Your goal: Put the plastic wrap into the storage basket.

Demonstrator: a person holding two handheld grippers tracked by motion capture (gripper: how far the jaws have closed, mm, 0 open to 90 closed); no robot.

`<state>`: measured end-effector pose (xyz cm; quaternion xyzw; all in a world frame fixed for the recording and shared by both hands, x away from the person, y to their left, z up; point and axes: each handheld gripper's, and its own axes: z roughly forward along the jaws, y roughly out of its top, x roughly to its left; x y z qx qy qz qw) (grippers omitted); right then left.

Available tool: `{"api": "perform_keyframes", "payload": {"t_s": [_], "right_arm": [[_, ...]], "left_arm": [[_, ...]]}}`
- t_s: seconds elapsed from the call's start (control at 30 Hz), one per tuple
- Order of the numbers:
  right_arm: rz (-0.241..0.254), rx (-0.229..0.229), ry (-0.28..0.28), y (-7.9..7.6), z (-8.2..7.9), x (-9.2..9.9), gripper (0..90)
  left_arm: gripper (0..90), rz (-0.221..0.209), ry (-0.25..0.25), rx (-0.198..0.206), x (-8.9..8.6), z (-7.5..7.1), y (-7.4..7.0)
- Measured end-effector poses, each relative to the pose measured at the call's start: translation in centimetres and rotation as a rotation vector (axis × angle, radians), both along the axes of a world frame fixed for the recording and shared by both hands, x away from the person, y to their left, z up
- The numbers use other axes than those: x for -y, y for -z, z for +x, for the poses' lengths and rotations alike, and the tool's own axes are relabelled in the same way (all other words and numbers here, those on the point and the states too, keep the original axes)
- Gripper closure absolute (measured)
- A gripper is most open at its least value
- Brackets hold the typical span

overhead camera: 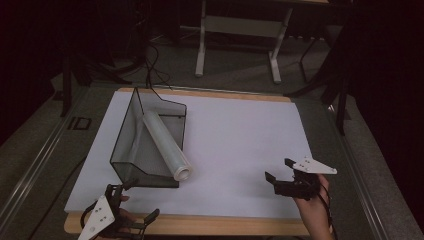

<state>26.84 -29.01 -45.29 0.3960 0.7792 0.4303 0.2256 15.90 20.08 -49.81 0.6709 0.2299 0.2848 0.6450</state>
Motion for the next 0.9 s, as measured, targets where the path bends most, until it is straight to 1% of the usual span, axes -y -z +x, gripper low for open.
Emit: {"api": "perform_keyframes", "payload": {"t_s": [0.07,0.13,0.23,0.37,0.43,0.6,0.7,0.9], "right_arm": [[-0.002,-0.003,0.006,0.2,-0.1,0.2,13.7],[-0.002,-0.015,0.013,0.9,-0.2,0.6,13.6],[0.009,-0.015,0.025,1.4,-0.5,1.1,13.4],[-0.015,-0.018,0.040,2.3,-0.9,1.7,13.2],[-0.015,-0.023,0.045,2.8,-1.1,2.0,13.2],[-0.014,-0.039,0.056,3.5,-0.9,2.3,13.2],[-0.029,-0.045,0.056,3.9,-0.7,2.3,13.3],[-0.036,-0.048,0.053,4.1,-0.5,2.3,13.3]], "left_arm": [[1.6,0.000,0.000,0.000,0.0,0.0,0.0],[1.6,0.001,0.000,0.002,0.0,0.0,0.0],[1.6,0.000,-0.001,0.004,-0.1,0.0,0.0],[1.5,0.000,0.000,0.003,-0.1,0.0,0.0],[1.6,0.000,0.000,0.003,-0.1,-0.1,0.0],[1.6,0.003,0.001,0.003,-0.1,0.0,0.0],[1.6,0.001,0.002,0.002,-0.1,0.0,0.0],[1.5,0.006,0.006,0.001,0.0,0.0,0.0]]}}
